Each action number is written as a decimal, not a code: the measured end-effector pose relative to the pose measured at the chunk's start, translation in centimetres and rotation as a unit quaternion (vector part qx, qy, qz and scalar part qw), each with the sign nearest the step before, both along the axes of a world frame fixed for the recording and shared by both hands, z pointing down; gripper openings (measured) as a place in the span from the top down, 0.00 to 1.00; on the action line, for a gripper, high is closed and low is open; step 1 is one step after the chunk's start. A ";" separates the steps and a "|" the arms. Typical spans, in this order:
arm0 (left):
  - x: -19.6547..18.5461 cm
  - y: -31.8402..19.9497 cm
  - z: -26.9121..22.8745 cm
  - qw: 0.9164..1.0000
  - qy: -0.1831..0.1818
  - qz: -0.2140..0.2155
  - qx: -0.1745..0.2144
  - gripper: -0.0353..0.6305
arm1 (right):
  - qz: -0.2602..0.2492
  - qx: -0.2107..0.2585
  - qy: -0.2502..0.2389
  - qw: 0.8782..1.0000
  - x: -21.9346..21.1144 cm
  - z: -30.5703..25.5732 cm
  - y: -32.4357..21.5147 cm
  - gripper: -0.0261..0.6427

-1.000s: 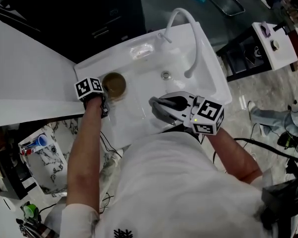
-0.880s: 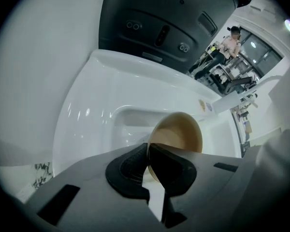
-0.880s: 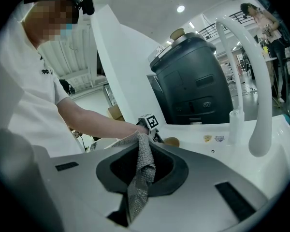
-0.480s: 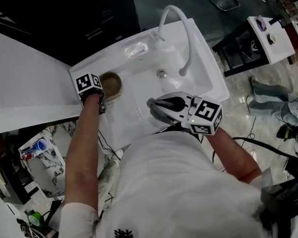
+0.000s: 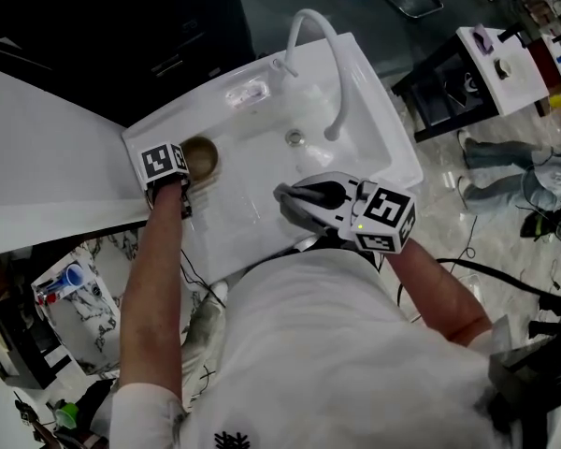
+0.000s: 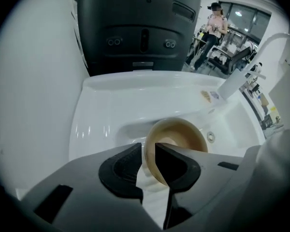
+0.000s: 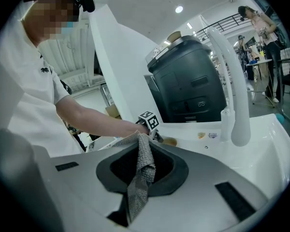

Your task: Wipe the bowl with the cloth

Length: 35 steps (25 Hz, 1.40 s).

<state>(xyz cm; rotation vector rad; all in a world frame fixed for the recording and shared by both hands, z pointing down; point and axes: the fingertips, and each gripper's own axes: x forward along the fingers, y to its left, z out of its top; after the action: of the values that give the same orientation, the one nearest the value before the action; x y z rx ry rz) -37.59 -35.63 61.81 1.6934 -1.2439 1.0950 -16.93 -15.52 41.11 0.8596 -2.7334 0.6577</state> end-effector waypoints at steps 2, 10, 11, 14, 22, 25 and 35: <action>0.2 0.1 -0.6 1.000 0.002 0.007 0.014 0.81 | -0.001 0.002 0.001 1.000 0.3 -0.2 0.2 0.91; 1.5 1.6 -6.3 0.991 0.034 0.022 0.131 0.81 | -0.015 0.016 0.003 1.000 2.4 -1.3 1.5 0.91; 1.9 2.1 -7.4 0.988 0.046 0.021 0.149 0.81 | -0.019 0.019 0.004 1.000 2.7 -1.5 1.7 0.91; 3.5 4.6 -10.8 0.975 0.088 0.022 0.205 0.88 | -0.033 0.024 0.003 0.999 3.6 -1.8 2.6 0.91; 14.2 16.3 -18.6 0.933 0.236 0.050 0.269 0.93 | -0.090 0.044 0.001 0.995 8.3 -2.7 6.5 0.91; 18.4 21.0 -19.8 0.928 0.255 0.067 0.262 0.93 | -0.111 0.053 -0.001 0.992 9.9 -3.1 8.4 0.91; 30.3 32.6 -22.2 0.914 0.271 0.132 0.272 0.93 | -0.173 0.056 0.000 0.983 14.4 -2.7 15.1 0.91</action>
<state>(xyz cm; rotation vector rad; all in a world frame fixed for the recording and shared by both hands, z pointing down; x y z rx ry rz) -7.30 -3.03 39.65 2.4312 -1.0155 0.3532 -2.49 -0.45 38.41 0.3839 -2.8398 0.4366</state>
